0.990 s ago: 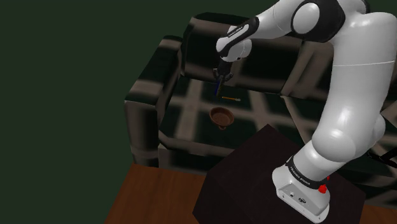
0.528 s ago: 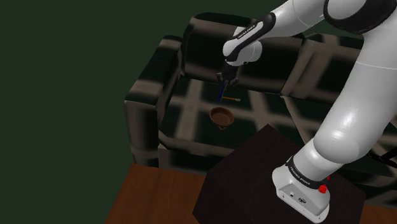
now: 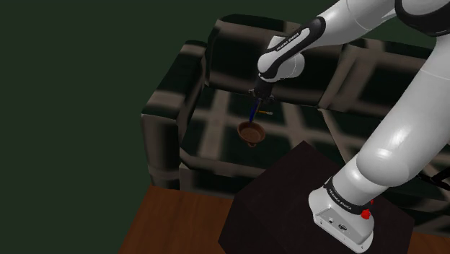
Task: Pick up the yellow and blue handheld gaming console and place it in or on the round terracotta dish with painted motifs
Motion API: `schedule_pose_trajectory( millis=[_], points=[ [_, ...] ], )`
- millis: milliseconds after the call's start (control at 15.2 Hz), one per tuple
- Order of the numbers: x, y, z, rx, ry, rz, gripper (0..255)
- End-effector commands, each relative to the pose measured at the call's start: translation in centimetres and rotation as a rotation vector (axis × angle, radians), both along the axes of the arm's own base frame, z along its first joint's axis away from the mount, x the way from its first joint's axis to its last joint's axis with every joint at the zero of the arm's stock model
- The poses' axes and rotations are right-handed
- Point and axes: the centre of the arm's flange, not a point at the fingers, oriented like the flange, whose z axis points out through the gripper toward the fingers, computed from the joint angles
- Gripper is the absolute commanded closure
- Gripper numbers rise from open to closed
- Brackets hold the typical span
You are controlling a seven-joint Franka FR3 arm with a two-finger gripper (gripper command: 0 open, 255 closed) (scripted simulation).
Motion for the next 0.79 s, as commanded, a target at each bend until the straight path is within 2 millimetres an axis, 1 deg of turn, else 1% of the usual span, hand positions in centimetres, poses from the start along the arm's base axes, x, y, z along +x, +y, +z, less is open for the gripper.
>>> schedule_pose_trajectory(
  millis=[0,726],
  points=[
    [0.0,0.0,-1.1,0.0,-0.001,0.0,255],
    [0.0,0.0,-6.9,0.0,-0.001,0.0,255]
  ],
)
